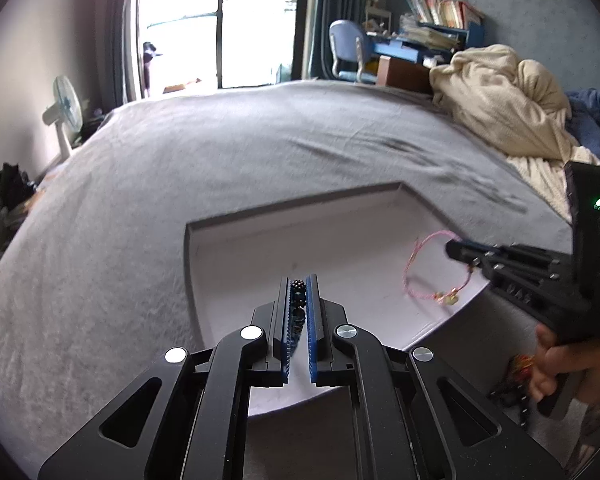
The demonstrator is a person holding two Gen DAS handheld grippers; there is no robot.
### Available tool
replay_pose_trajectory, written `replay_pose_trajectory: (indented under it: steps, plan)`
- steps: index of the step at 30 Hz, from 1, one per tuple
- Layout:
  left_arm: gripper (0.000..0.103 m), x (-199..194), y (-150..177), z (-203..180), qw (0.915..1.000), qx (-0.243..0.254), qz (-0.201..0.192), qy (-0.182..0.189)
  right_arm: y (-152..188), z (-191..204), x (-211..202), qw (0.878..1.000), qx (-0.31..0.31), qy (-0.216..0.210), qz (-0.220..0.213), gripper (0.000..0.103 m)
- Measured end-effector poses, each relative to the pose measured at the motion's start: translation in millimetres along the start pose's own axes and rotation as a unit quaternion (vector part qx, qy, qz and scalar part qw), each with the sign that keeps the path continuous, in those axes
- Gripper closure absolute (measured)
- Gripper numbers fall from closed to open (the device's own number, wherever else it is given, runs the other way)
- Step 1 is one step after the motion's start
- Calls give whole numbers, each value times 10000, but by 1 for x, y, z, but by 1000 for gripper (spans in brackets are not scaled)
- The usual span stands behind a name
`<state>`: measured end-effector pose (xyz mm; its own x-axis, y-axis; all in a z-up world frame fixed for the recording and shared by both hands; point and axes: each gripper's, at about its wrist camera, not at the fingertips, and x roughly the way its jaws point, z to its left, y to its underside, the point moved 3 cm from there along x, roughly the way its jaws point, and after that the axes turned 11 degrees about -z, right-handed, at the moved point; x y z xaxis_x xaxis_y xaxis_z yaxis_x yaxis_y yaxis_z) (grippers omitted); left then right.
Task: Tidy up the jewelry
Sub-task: 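Carry the blue bracelet with the left tool while the right tool carries the pink bracelet into the box, then open the left tool over the box while the right tool releases the pink bracelet, then move the left tool to the silver bangle while the right tool reaches the red charm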
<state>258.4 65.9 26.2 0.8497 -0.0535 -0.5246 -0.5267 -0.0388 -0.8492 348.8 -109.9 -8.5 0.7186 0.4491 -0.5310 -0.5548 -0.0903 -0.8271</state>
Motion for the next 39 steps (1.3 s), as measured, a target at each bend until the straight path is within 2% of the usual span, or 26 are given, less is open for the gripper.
replay_pose_trajectory:
  steps: [11, 13, 15, 20, 24, 25, 29, 34, 39]
  plan:
    - [94, 5, 23, 20, 9996, -153, 185, -156, 10, -10, 8, 9998, -38, 181, 102, 98]
    - [78, 5, 25, 22, 9995, -169, 186, -194, 9, -10, 4, 9997, -54, 210, 64, 82]
    - [76, 3, 27, 23, 9994, -156, 159, -272, 6, -11, -1, 9998, -19, 208, -8, 74]
    - [61, -4, 31, 20, 9995, -82, 86, -301, 4, -16, -16, 9995, 107, 233, -156, 64]
    - [33, -17, 36, 21, 9989, -205, -54, -415, 10, -21, -36, 9989, 249, 244, -312, 57]
    - [29, -20, 37, 21, 9988, -238, -74, -430, 12, -21, -41, 9988, 259, 249, -340, 56]
    - [26, -32, 44, 13, 9989, -205, -158, -399, 22, -25, -58, 9980, 309, 278, -469, 54]
    - [24, -46, 50, 2, 9991, -183, -267, -281, 38, -29, -82, 9970, 350, 322, -604, 45]
    - [23, -53, 62, -12, 9996, -88, -216, -144, 54, -33, -101, 9964, 388, 359, -660, 45]
